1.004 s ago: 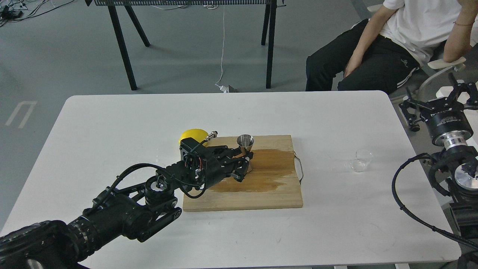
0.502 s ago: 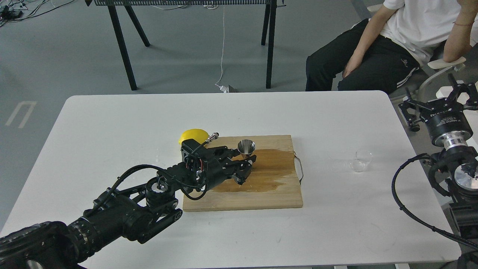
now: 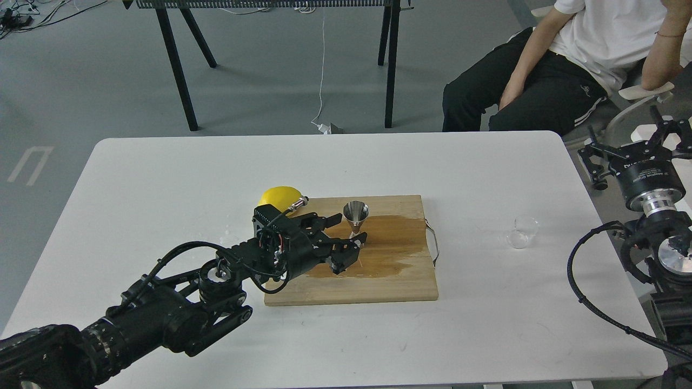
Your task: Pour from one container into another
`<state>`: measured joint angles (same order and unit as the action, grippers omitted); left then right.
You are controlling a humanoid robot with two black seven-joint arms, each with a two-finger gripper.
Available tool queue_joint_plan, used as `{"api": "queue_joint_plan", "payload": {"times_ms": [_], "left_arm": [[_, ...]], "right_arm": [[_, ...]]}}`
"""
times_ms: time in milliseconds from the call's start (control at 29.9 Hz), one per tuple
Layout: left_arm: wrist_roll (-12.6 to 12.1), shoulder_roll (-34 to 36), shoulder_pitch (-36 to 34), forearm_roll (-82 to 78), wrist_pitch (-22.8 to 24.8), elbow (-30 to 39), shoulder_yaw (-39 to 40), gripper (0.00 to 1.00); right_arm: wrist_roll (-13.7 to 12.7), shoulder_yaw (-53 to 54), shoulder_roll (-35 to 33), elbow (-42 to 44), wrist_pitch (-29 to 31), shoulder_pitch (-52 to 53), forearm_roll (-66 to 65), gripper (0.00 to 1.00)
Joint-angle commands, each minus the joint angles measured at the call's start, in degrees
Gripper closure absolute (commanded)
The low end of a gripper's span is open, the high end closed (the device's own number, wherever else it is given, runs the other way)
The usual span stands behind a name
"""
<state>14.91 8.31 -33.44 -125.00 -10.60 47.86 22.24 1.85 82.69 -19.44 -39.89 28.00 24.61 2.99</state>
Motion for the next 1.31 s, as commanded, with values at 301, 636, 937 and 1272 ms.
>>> {"api": "queue_joint_plan", "payload": {"times_ms": [301, 636, 937, 1272], "left_arm": [[6.71, 15.58, 6.46, 0.0, -4.69, 12.86, 1.58, 0.22], [6.71, 25.0, 7.69, 9.51, -9.08, 18.94, 4.12, 0.0], [11.44, 26.14, 7.26, 28.54, -4.09, 18.94, 14.67, 0.0], [13.09, 27.11, 4.61, 73.54, 2.34, 16.83, 19.32, 0.0]], "right_arm": [[-0.09, -0.16, -1.56, 0.07, 0.0, 0.0, 0.0, 0.0], [0.0, -0.16, -2.88, 0.86, 0.0, 0.0, -0.35, 0.0], [0.0, -0.08, -5.51, 1.04, 0.0, 0.53, -0.09, 0.0], [-0.09, 0.01, -6.31, 0.87, 0.0, -0.17, 0.17, 0.0]]}}
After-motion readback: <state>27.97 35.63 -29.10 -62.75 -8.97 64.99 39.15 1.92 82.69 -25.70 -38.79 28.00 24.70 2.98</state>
